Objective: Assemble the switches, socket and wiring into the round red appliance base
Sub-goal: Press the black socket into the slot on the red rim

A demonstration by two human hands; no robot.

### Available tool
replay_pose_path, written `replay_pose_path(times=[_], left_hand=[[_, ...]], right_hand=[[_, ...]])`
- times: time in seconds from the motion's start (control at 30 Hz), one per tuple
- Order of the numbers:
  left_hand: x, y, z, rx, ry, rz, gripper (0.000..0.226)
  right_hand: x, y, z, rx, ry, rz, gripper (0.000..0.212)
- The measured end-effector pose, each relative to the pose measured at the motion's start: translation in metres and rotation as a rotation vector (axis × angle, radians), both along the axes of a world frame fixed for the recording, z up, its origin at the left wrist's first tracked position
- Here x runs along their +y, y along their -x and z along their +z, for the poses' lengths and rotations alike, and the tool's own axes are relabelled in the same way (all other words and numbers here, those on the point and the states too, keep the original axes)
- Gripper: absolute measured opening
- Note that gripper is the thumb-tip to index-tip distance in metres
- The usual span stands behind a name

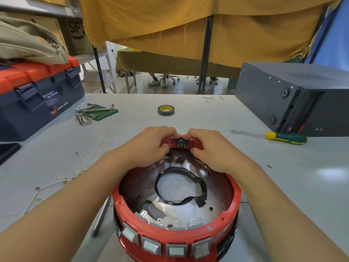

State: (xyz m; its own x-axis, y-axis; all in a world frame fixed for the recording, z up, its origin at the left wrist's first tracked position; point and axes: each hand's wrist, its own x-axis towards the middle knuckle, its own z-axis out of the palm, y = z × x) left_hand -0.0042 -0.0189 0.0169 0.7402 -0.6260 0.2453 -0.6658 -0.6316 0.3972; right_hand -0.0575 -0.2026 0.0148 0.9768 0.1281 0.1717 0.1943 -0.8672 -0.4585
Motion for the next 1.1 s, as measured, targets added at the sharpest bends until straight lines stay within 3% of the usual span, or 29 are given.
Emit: replay_pose_path(times=[0.37,0.53,0.67,0.87,1.1], left_hand=[[0.008,0.009,0.009,0.02,0.033,0.004,0.033],[0.028,0.027,0.008,0.106,0.231,0.15,0.022],[0.064,0.044,0.007,0.203,0.357,0.235,0.019],[0.133,0.065,-0.002,0.205,0.139,0.436,0.014],[0.175,0.09,-0.025,0.165,0.068,0.608,0.014]], right_hand=[[-0.002,0.001,-0.002,-0.044,0.022,-0.07,0.043],[0.0,0.006,0.003,-0.057,0.1,-0.02,0.037],[0.001,0.025,0.007,-0.037,0.27,0.013,0.056],[0.009,0.061,0.001,0.059,0.31,0.063,0.062],[0.018,0.058,-0.005,-0.058,0.371,-0.079,0.05]])
